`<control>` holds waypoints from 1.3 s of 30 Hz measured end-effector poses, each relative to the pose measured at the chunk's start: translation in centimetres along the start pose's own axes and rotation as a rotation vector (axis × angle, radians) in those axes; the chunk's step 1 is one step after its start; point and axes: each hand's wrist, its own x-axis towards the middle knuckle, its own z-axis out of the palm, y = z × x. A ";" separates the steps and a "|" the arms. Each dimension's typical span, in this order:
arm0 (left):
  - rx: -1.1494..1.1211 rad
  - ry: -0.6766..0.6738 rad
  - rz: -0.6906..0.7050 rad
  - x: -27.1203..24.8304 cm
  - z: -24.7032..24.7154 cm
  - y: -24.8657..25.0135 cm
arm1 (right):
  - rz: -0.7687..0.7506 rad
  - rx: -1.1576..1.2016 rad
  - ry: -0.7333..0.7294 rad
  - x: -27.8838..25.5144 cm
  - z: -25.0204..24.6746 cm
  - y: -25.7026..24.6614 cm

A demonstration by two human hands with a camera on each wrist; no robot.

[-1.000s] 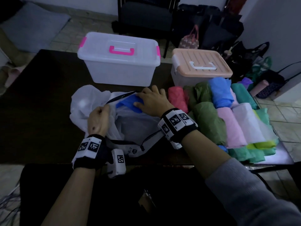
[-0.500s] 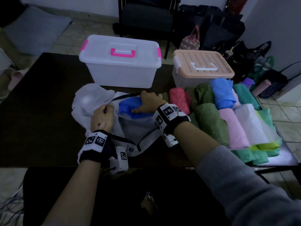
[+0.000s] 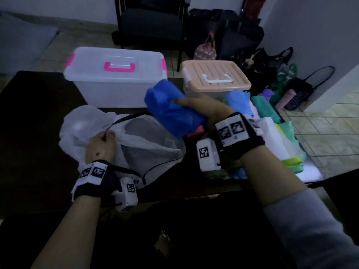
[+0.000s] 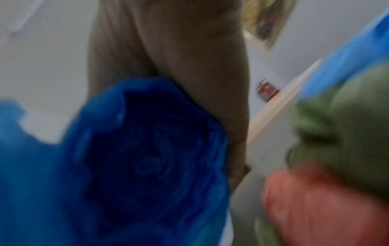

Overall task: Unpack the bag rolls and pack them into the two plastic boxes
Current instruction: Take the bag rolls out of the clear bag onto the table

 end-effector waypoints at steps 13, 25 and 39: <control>0.018 0.010 -0.002 0.3 0.5 -0.4 | 0.236 -0.403 0.799 0.3 -16.1 4.2; 0.011 0.031 -0.034 0.1 0.6 -0.3 | 0.468 -0.670 0.665 3.7 -16.7 7.3; 0.076 0.037 -0.137 -0.7 0.2 1.1 | 0.415 -0.773 0.589 6.3 -18.0 8.9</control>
